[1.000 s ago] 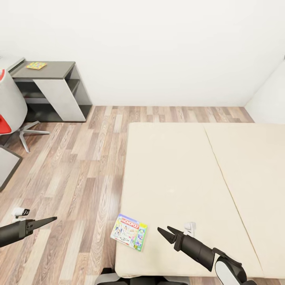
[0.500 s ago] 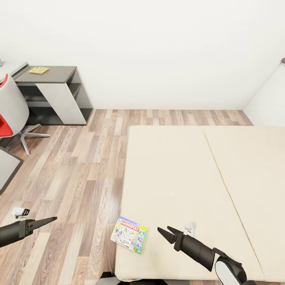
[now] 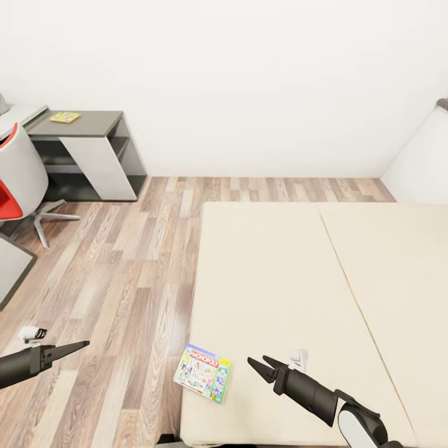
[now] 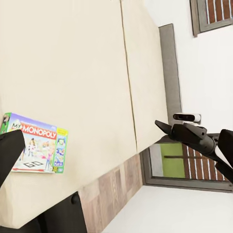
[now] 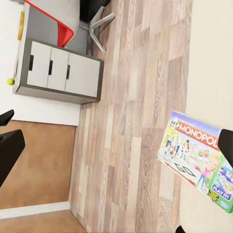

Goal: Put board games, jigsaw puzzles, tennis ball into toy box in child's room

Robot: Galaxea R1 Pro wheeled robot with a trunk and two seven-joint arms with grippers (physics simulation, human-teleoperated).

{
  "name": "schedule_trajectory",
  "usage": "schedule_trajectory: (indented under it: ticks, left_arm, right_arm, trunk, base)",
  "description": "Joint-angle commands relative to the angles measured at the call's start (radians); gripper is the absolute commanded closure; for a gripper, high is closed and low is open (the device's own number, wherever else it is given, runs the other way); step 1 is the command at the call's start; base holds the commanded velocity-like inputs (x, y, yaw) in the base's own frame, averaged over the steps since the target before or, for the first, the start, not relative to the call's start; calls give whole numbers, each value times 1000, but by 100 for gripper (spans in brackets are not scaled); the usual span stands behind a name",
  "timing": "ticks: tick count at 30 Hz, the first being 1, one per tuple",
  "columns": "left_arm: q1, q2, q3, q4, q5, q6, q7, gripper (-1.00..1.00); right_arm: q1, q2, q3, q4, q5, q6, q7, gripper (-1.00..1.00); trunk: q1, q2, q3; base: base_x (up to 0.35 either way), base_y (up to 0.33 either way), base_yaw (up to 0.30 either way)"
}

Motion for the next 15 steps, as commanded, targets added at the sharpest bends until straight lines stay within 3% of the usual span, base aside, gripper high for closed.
schedule_trajectory:
  ticks: [1,15]
  left_arm:
    - [0,0,0,0,-1,11,-4,-100]
    - [0,0,-1,1,-1,11,-3,-100]
  right_arm:
    - [-1,-1,1,-1,-9,7,-1,-100]
    - [-1,0,1,-1,-4,7,-1,-100]
  trunk:
    - [1,-2,0]
    - [1,-2,23]
  base:
    - [0,0,0]
    - [0,0,0]
